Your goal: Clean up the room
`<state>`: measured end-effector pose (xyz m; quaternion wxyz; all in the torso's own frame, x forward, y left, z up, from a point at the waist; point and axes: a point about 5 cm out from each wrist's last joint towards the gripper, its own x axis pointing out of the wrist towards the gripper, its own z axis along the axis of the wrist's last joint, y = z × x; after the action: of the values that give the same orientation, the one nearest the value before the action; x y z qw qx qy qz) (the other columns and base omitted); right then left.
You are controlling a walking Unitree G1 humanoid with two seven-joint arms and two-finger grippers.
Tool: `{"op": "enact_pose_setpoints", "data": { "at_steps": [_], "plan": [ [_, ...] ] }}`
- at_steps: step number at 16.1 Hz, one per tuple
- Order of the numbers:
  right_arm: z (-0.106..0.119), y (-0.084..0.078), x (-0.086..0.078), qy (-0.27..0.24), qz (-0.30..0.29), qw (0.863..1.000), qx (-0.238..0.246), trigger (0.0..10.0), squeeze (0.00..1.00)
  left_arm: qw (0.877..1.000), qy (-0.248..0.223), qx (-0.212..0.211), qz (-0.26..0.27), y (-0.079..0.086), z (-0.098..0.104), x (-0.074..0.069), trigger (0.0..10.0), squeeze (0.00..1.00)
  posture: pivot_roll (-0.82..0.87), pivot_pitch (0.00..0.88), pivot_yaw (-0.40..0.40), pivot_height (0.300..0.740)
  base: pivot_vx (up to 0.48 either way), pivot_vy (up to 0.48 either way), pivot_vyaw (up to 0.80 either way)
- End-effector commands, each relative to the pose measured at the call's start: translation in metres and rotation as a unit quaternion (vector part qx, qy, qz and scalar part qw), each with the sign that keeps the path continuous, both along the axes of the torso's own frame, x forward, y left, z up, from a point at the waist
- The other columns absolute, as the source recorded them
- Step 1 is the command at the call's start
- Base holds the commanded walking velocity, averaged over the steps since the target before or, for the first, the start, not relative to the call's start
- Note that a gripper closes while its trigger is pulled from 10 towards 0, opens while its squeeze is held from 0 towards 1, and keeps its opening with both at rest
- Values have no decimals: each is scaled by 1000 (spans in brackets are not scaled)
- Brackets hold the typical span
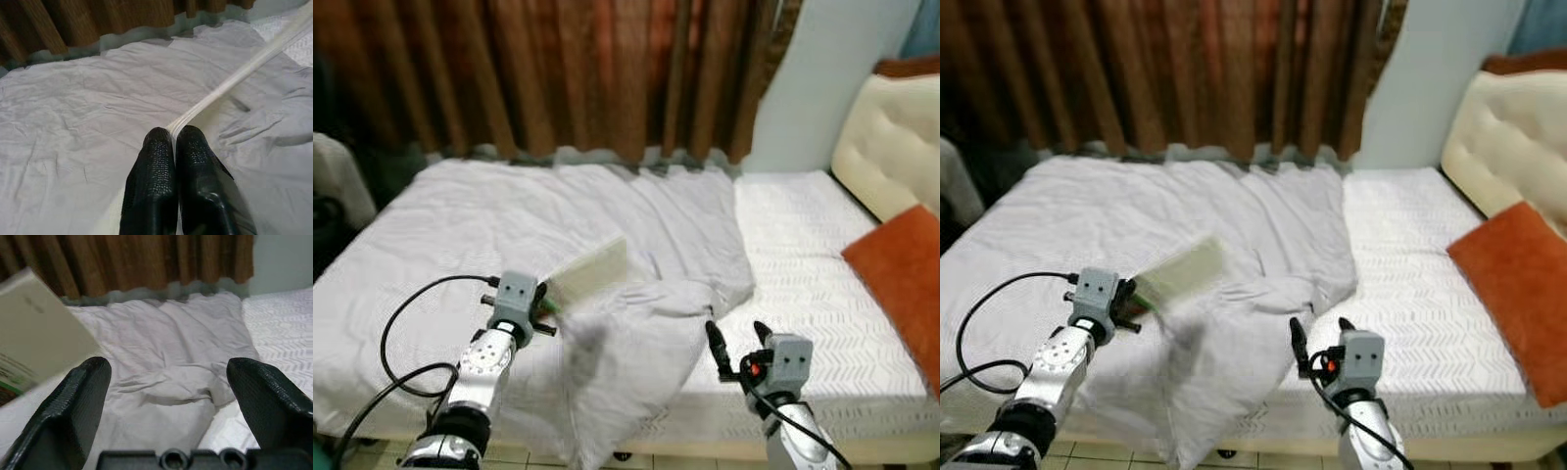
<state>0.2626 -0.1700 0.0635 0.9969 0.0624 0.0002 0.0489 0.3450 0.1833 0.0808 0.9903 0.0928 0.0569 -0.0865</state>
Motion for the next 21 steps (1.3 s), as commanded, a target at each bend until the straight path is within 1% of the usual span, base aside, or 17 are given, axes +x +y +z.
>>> {"op": "enact_pose_setpoints", "data": {
  "at_steps": [1, 10, 16, 21],
  "plan": [
    [1, -6, -2, 1, -9, 1000, -5, 10000, 0, 1000, -22, -6, -13, -10, 9, 5, 10000, 0, -62, 0, 12, 740, 409, -244, 0],
    [0, -7, -6, 0, -3, 1000, -9, 10000, 0, 1000, -19, -1, -24, -13, 7, 4, 10000, 0, -73, 0, 13, 740, 409, -245, 0],
    [-3, -8, -9, 11, 5, 1000, -21, 10000, 0, 999, -18, -3, -37, -18, 7, 5, 10000, 0, -81, 0, 11, 740, 409, -247, -733],
    [-3, -6, -10, 12, 15, 1000, -19, 10000, 0, 998, -27, 8, -64, -28, 7, 4, 10000, 0, -81, 0, 6, 740, 388, -278, 0]
  ]
}}
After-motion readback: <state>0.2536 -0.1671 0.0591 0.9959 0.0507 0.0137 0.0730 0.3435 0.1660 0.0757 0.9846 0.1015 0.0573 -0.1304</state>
